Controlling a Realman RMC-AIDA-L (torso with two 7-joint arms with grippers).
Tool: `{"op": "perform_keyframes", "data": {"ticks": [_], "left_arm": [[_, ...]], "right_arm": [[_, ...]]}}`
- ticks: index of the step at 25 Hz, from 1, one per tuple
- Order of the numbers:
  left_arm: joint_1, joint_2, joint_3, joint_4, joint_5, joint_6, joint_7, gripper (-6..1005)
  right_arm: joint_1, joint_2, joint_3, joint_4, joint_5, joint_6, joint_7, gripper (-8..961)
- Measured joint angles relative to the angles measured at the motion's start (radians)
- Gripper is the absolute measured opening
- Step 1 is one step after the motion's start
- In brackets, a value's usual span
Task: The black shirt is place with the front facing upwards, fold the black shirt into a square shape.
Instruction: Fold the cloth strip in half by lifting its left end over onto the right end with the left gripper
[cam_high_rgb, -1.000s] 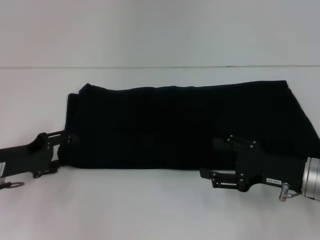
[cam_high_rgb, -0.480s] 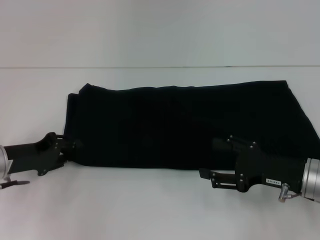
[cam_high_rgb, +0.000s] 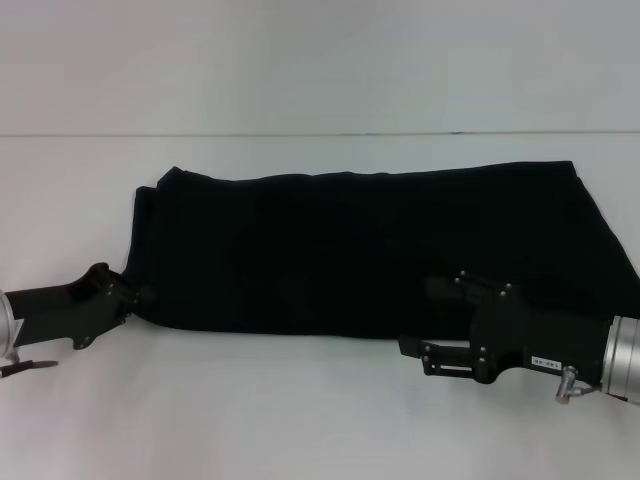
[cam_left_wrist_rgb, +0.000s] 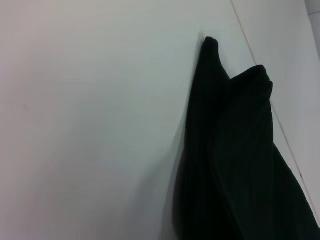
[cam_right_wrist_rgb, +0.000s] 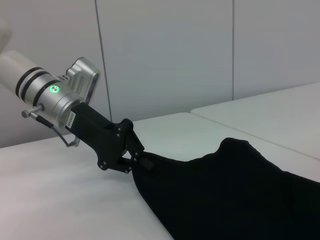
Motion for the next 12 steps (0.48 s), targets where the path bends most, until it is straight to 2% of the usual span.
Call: {"op": "perform_keyframes", "data": {"ticks": [1, 8, 12], "left_arm": [[0.000, 0.000, -0.001, 0.000, -0.001, 0.000, 0.002, 154], [0.005, 0.000, -0.051, 0.015, -0.005, 0.000, 0.039, 45], [0.026, 0.026, -0.112, 0.039, -0.004, -0.002, 0.054, 45]], "right_arm": [[0.001, 0.000, -0.001, 0.000, 0.000, 0.001, 0.000, 915], [0.005, 0.000, -0.004, 0.001, 0.000, 0.023, 0.004, 915], [0.007, 0.000, -0.004, 0.001, 0.000, 0.046, 0.009, 915]]}}
